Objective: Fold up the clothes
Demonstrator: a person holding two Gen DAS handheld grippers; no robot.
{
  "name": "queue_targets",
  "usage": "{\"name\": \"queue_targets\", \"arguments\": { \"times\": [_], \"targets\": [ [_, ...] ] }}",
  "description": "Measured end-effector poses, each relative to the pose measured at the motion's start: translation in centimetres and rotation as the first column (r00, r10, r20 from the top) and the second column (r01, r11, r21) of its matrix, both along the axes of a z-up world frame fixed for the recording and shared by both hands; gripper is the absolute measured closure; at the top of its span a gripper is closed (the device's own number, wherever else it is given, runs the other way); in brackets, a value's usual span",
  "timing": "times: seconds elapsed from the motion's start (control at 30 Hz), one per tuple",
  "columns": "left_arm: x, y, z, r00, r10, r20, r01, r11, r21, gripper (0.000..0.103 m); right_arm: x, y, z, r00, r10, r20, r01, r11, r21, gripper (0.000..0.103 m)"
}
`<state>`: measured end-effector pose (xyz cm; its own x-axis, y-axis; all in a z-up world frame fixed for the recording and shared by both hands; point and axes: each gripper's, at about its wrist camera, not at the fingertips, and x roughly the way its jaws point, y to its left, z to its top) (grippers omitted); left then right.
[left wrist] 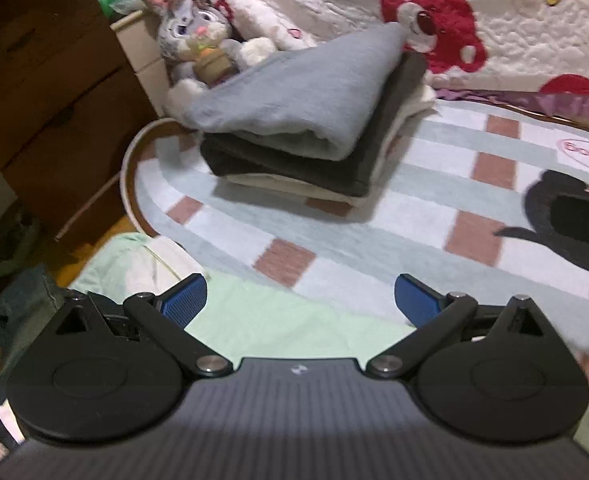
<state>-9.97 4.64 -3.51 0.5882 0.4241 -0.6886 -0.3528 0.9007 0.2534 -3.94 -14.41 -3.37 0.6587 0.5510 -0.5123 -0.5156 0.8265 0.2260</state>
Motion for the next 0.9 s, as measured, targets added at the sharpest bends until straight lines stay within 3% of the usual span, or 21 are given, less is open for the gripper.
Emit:
{"name": "queue_targets", "arguments": {
  "times": [0.2, 0.37, 0.5, 0.63, 0.9],
  "targets": [
    [-2.2, -2.3, 0.7, 0.998, -0.064, 0.004, 0.064, 0.997, -0.042, 0.001, -2.6, -1.0, 0.6, 0.999, -0.046, -0.025, 0.046, 0.999, -0.030, 0.019],
    [-3.4, -4.1, 0.5, 0.986, -0.160, -0.048, 0.159, 0.987, -0.023, 0.001, -4.6, -2.4, 0.3, 0.994, -0.101, -0.051, 0.099, 0.994, -0.036, 0.019],
    [-4.7, -4.8, 0.4, 0.982, -0.179, -0.054, 0.178, 0.984, -0.032, 0.001, -5.7, -3.4, -0.1, 0.991, -0.120, -0.057, 0.116, 0.990, -0.079, 0.019],
    [-6.5, -5.5, 0.4, 0.975, -0.214, -0.056, 0.212, 0.976, -0.039, 0.001, -7.1, -4.7, 0.4, 0.987, -0.149, -0.058, 0.146, 0.988, -0.059, 0.019],
    [-7.6, -4.7, 0.0, 0.979, -0.202, -0.036, 0.197, 0.973, -0.119, 0.001, -8.8, -5.1, 1.4, 0.992, -0.122, -0.033, 0.119, 0.991, -0.065, 0.018]
  ]
}}
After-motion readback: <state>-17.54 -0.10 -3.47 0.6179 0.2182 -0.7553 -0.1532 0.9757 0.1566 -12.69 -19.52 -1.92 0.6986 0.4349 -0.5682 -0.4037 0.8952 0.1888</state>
